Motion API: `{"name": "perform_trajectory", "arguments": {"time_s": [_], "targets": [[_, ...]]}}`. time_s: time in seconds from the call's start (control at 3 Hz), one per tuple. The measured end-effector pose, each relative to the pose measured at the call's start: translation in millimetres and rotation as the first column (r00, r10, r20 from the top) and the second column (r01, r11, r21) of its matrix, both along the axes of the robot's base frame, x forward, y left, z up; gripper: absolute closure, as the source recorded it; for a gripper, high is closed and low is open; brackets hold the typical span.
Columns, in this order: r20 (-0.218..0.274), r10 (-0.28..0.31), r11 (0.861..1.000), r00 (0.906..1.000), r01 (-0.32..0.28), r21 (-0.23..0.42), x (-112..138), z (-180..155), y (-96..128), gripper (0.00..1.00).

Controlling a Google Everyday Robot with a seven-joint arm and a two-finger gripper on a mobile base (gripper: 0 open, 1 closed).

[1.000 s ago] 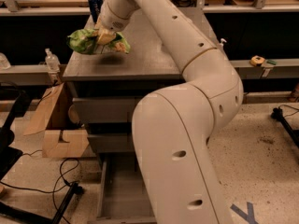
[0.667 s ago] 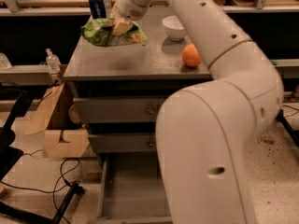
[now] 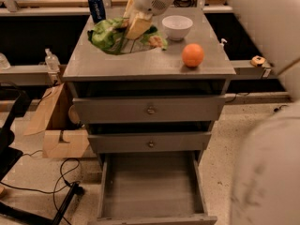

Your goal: Place green rice chip bag into bottom drawer

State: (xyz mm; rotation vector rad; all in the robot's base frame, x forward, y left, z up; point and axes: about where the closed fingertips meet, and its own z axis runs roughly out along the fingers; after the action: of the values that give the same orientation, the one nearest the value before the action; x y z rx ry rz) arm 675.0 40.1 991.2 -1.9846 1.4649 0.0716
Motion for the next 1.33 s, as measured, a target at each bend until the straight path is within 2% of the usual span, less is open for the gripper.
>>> {"name": "perform_trajectory", "arguments": {"time_s": [0.33, 1.0, 1.33], "targets": [[0.006, 0.098, 0.995, 0.9951, -0.098, 0.003, -49.1, -7.8, -4.6, 1.00], [0.001, 0.091, 0.996, 0.9958, -0.091, 0.004, -53.8, -24.4, 0.1, 1.00], [0.027, 0.037, 0.995, 0.9990, -0.039, 0.092, -93.3, -24.8, 6.0, 1.00]]}}
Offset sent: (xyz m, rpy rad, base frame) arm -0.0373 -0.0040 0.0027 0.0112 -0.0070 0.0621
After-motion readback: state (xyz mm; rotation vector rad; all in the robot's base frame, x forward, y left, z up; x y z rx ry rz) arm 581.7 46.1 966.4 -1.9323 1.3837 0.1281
